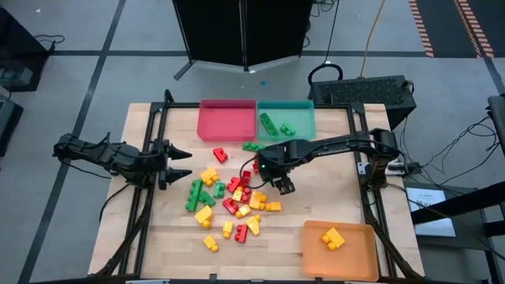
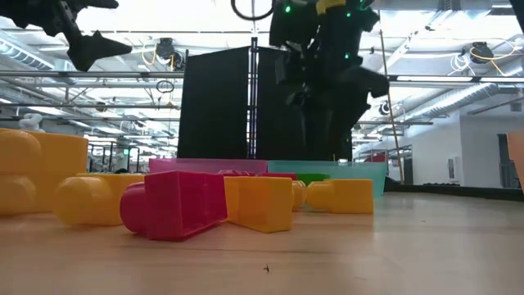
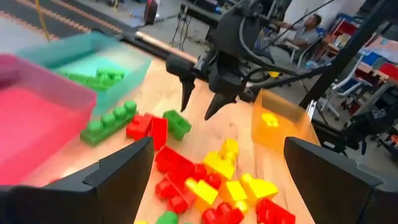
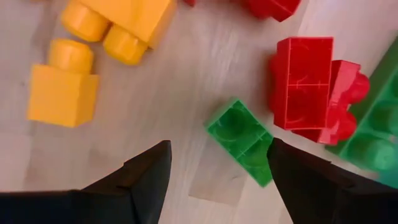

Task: Sort blocks
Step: Put the green game piece into the green bin, then put the red game piece into the red bin

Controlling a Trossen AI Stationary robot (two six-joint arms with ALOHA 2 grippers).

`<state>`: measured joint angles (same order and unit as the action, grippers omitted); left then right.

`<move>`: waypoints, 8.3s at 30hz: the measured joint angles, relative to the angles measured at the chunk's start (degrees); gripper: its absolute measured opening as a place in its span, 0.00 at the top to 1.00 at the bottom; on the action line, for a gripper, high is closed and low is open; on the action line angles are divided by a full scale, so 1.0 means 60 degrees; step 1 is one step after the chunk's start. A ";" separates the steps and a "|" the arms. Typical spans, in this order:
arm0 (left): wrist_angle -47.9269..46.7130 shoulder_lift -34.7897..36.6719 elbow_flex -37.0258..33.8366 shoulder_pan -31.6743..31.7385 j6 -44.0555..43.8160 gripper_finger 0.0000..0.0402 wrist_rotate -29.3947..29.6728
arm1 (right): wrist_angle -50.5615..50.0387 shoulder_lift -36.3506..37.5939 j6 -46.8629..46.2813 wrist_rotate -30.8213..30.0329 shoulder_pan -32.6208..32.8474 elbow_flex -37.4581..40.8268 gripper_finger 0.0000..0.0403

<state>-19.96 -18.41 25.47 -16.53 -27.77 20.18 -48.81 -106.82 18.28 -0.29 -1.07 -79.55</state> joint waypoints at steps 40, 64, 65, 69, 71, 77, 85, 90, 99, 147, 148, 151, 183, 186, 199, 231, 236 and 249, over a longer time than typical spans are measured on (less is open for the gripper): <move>-0.0294 0.0009 -0.0012 0.0000 -0.0080 0.10 0.0654 | -0.1088 -0.0652 -0.1756 -0.1022 -0.0394 -0.2187 0.99; -0.1242 0.0007 -0.0011 0.0000 -0.0327 0.10 0.0656 | -0.1870 -0.1092 0.0492 -0.0457 -0.0256 -0.1511 0.29; -0.1260 0.0007 -0.0011 0.0000 -0.0385 0.10 0.0657 | -0.1856 -0.1169 0.0576 -0.0451 -0.0239 -0.1455 0.29; -0.1360 0.0007 -0.0011 0.0000 -0.0569 0.10 0.0678 | -0.1829 -0.1589 0.0678 -0.0438 -0.0239 -0.1369 0.33; -0.1346 0.0011 -0.0011 0.0000 -0.0572 0.10 0.0682 | -0.1736 -0.1776 0.0731 -0.0469 -0.0246 -0.1366 0.34; -0.1351 0.0007 -0.0011 0.0000 -0.0685 0.10 0.0686 | -0.0958 -0.2343 0.0578 -0.0514 -0.0246 -0.1355 0.42; -0.1353 0.0007 -0.0011 0.0000 -0.0823 0.10 0.0693 | -0.1141 -0.2575 -0.0095 -0.0475 -0.0243 -0.1400 0.71; -0.1352 0.0007 -0.0011 0.0000 -0.0823 0.10 0.0693 | -0.1153 -0.2174 -0.0784 -0.0450 -0.0243 -0.1348 0.71; -0.1346 0.0008 -0.0011 0.0002 -0.0827 0.10 0.0992 | -0.1329 -0.0166 -0.1606 -0.0611 -0.0753 -0.1829 0.71; -0.2122 -0.0492 -0.0007 0.0004 -0.1318 0.10 0.1912 | -0.0172 -0.1669 -0.0345 0.0593 -0.1009 -0.3421 0.31; -0.2125 -0.0492 -0.0007 0.0004 -0.1315 0.10 0.1895 | -0.0168 -0.1834 -0.0400 0.0582 -0.0968 -0.3421 0.31; -0.2157 -0.0495 -0.0007 0.0004 -0.1322 0.10 0.1841 | -0.0099 -0.2312 -0.0433 0.0594 -0.0849 -0.3421 0.31; -0.2275 -0.0492 -0.0011 0.0004 -0.1319 0.10 0.1596 | -0.0580 -0.3519 -0.1045 -0.1089 -0.1527 -0.7180 0.99; -0.2275 -0.0492 -0.0011 0.0004 -0.1319 0.10 0.1600 | 0.0169 -0.3511 -0.1281 -0.1217 -0.2232 -0.7620 0.99; -0.2275 -0.0495 -0.0011 0.0004 -0.1316 0.10 0.1600 | 0.0527 -0.4211 -0.3158 -0.0090 -0.4127 -0.7606 0.95; -0.2275 -0.0492 -0.0011 0.0002 -0.1324 0.10 0.1600 | 0.2833 -0.4679 -0.3580 -0.0092 -0.1351 -0.7759 0.31; -0.2295 -0.0492 -0.0014 0.0000 -0.1326 0.10 0.1391 | 0.2855 -0.5128 -0.4935 -0.0694 -0.1267 -0.7756 0.22; -0.2412 -0.0492 -0.0015 0.0002 -0.1322 0.10 0.1170 | 0.2838 -0.6259 -0.6201 -0.0729 -0.1146 -0.7756 0.19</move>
<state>-34.43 -21.37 25.39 -16.52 -35.70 27.20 -31.78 -144.38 -18.92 -4.67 -7.94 -126.08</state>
